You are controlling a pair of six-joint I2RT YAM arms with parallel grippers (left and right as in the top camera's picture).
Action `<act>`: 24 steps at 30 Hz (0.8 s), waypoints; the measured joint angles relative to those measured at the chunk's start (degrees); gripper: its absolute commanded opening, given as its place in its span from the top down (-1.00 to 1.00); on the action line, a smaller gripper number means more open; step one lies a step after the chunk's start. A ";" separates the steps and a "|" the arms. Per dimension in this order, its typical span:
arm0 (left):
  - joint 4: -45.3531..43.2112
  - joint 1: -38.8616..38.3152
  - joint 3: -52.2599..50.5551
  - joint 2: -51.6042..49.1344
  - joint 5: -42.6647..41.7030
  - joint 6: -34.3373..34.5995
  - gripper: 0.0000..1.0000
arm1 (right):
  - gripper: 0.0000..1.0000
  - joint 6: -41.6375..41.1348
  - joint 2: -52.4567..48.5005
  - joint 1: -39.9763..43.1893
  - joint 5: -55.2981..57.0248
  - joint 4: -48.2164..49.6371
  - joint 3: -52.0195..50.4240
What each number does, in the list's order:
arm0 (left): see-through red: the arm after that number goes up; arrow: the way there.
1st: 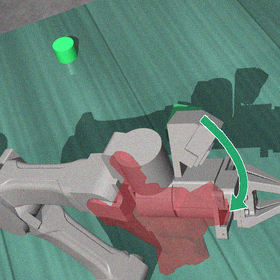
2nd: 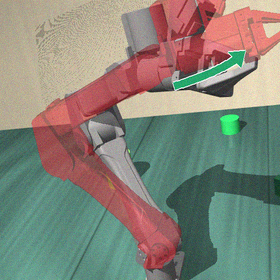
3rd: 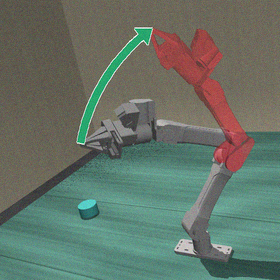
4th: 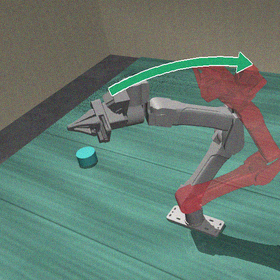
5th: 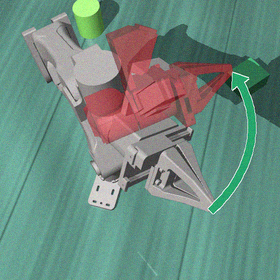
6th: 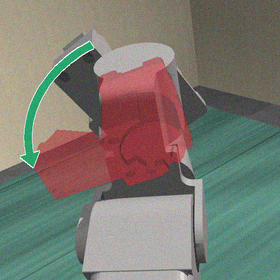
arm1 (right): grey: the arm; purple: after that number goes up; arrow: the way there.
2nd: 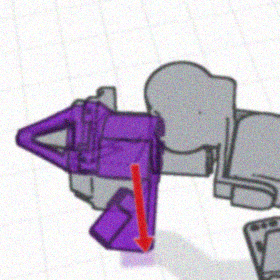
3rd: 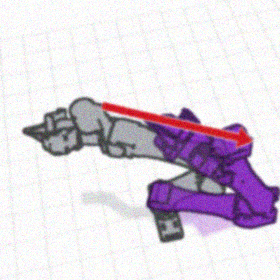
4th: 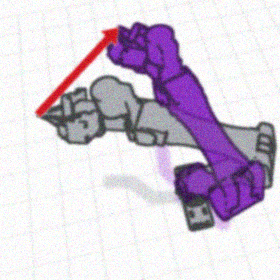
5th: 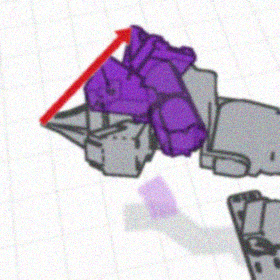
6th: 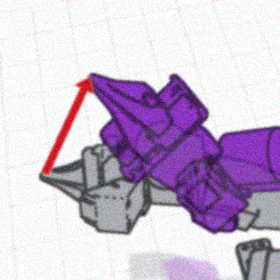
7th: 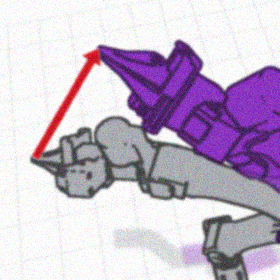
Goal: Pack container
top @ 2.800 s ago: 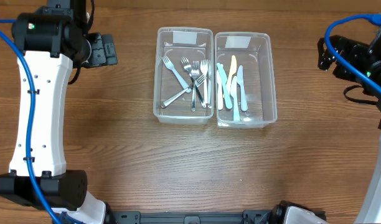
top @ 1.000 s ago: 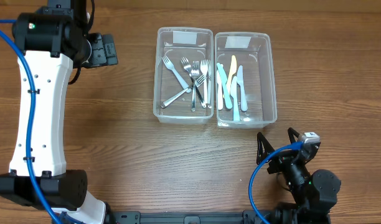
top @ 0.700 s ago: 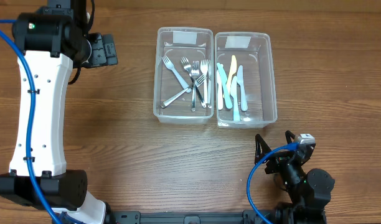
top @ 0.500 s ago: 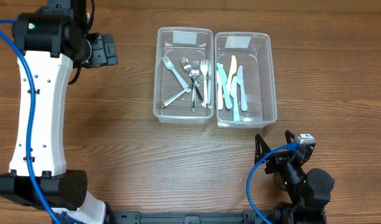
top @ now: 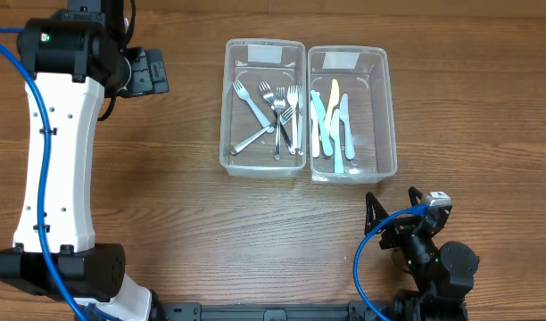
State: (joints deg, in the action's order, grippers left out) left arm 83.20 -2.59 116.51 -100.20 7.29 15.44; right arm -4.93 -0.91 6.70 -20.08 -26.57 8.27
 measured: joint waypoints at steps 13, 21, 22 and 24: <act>0.00 -0.33 0.00 0.02 0.07 -0.02 -1.00 | -1.00 0.00 0.00 0.00 0.00 0.02 0.00; -5.90 -8.35 -0.72 6.99 6.19 -0.74 -1.00 | -1.00 -0.02 0.00 0.00 -0.02 -0.02 0.00; -8.22 -9.57 -1.16 9.27 7.13 -0.87 -1.00 | -1.00 0.00 0.00 0.00 -0.02 0.00 0.00; -13.05 -10.86 -2.99 14.91 8.20 -0.87 -1.00 | -1.00 0.00 0.00 0.00 0.00 0.00 0.00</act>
State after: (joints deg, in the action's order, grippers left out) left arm 70.15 -13.45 113.51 -85.30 15.49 14.57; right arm -4.93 -0.91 6.70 -20.08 -26.57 8.27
